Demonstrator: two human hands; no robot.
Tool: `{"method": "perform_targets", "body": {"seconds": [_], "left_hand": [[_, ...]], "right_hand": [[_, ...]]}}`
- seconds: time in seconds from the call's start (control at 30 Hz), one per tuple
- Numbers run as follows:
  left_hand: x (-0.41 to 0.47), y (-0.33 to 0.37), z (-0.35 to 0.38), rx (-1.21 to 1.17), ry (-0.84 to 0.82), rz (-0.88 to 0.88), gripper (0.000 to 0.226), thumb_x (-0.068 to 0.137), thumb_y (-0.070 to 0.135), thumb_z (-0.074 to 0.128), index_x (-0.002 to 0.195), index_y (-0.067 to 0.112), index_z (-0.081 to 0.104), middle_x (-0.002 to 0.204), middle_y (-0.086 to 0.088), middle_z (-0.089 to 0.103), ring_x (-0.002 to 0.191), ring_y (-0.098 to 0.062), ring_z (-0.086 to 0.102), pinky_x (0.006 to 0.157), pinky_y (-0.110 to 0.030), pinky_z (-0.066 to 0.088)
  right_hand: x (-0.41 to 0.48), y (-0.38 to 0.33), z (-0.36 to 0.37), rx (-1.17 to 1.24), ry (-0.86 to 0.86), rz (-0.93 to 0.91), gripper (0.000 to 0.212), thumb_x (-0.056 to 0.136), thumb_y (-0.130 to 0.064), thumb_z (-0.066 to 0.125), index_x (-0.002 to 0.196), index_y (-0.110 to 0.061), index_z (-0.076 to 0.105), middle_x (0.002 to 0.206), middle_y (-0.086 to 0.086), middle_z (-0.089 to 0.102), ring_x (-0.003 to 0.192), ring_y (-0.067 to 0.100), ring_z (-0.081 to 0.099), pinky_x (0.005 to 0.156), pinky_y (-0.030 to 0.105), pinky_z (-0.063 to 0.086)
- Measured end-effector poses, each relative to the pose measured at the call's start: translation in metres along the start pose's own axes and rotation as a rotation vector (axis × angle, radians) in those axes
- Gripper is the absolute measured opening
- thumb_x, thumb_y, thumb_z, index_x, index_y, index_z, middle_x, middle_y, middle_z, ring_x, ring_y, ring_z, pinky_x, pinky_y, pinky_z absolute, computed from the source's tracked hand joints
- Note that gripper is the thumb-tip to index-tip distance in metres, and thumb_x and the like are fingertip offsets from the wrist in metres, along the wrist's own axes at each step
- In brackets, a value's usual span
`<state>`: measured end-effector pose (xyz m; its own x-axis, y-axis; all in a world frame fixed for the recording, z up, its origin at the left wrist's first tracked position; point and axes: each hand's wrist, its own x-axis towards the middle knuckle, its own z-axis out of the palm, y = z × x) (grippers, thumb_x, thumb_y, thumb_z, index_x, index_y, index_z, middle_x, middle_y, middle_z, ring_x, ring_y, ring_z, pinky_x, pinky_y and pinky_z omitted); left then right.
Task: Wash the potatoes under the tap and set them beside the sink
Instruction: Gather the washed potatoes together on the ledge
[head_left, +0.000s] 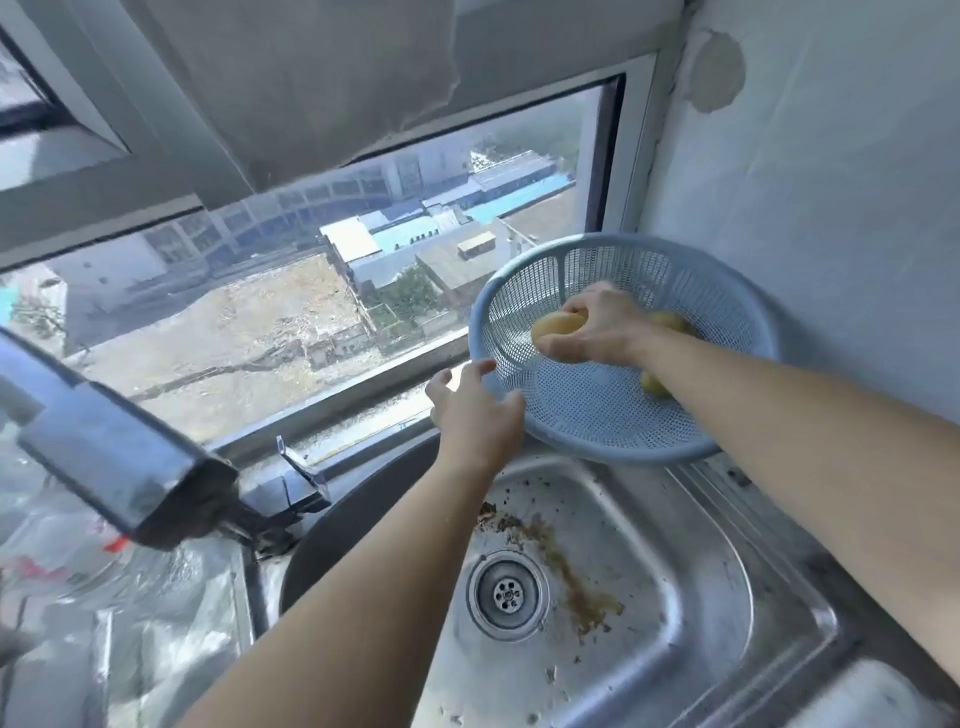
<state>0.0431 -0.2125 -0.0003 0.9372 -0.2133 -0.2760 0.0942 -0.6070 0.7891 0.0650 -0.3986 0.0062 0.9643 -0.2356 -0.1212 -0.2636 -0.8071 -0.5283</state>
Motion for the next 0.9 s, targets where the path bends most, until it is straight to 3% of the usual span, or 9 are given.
{"method": "perform_targets", "body": {"seconds": [0.07,0.17,0.27,0.43,0.53,0.63,0.73,0.9], "left_hand": [[0.003,-0.001,0.003,-0.045,-0.024,0.032,0.043,0.093,0.019,0.056,0.135,0.023,0.045,0.144,-0.007,0.017,0.102,-0.021,0.057,0.091,-0.034,0.054],[0.006,0.0,0.008,-0.052,-0.006,0.077,0.041,0.094,0.016,0.054,0.134,0.02,0.045,0.135,-0.005,0.024,0.069,-0.006,0.053,0.07,-0.017,0.054],[0.007,-0.001,0.013,-0.072,0.015,0.11,0.039,0.094,0.015,0.053,0.133,0.02,0.046,0.134,-0.004,0.027,0.071,-0.001,0.051,0.063,-0.011,0.05],[0.008,-0.001,0.016,-0.116,0.039,0.109,0.037,0.094,0.013,0.054,0.13,0.02,0.049,0.134,-0.005,0.026,0.076,0.001,0.05,0.056,-0.004,0.045],[0.007,0.001,0.017,-0.133,0.038,0.102,0.036,0.094,0.011,0.054,0.129,0.018,0.049,0.132,-0.004,0.026,0.074,0.002,0.047,0.052,-0.001,0.042],[0.006,0.001,0.016,-0.143,0.052,0.102,0.035,0.094,0.01,0.053,0.128,0.017,0.05,0.131,-0.004,0.027,0.068,0.007,0.044,0.051,0.001,0.04],[0.003,0.002,0.017,-0.154,0.054,0.103,0.034,0.095,0.009,0.052,0.128,0.015,0.051,0.129,-0.003,0.027,0.067,0.011,0.044,0.05,0.001,0.039],[0.002,0.0,0.017,-0.159,0.078,0.125,0.03,0.095,0.009,0.053,0.124,0.015,0.053,0.129,-0.003,0.031,0.064,-0.006,0.049,0.05,-0.003,0.043]], "right_hand": [[0.018,0.003,0.014,-0.305,-0.041,-0.113,0.057,0.072,-0.059,0.066,0.116,-0.024,0.059,0.137,0.007,0.039,0.125,0.029,0.036,0.096,0.045,0.04],[0.037,0.009,0.029,-0.472,-0.124,-0.164,0.064,0.072,-0.059,0.067,0.125,-0.025,0.056,0.149,0.003,0.025,0.137,0.029,0.02,0.102,0.054,0.035],[0.047,0.018,0.038,-0.585,-0.178,-0.234,0.066,0.074,-0.058,0.067,0.128,-0.025,0.053,0.154,0.001,0.017,0.143,0.029,0.011,0.107,0.062,0.028],[0.054,0.031,0.038,-0.656,-0.205,-0.294,0.065,0.078,-0.055,0.065,0.134,-0.029,0.044,0.16,0.002,-0.002,0.146,0.033,-0.009,0.115,0.06,0.005],[0.043,0.034,0.028,-0.711,-0.151,-0.341,0.064,0.078,-0.054,0.066,0.133,-0.025,0.047,0.156,0.005,0.017,0.143,0.031,0.012,0.116,0.052,0.014],[0.024,0.035,0.012,-0.746,-0.086,-0.353,0.056,0.076,-0.053,0.065,0.124,-0.026,0.053,0.128,0.002,0.049,0.116,0.023,0.043,0.103,0.043,0.031],[0.012,0.041,0.003,-0.843,-0.129,-0.309,0.048,0.074,-0.048,0.063,0.116,-0.027,0.055,0.112,0.0,0.054,0.106,0.021,0.047,0.099,0.043,0.032],[0.015,0.055,0.007,-0.994,-0.137,-0.3,0.047,0.079,-0.034,0.065,0.122,-0.023,0.05,0.125,0.003,0.051,0.118,0.026,0.045,0.103,0.046,0.032]]}}
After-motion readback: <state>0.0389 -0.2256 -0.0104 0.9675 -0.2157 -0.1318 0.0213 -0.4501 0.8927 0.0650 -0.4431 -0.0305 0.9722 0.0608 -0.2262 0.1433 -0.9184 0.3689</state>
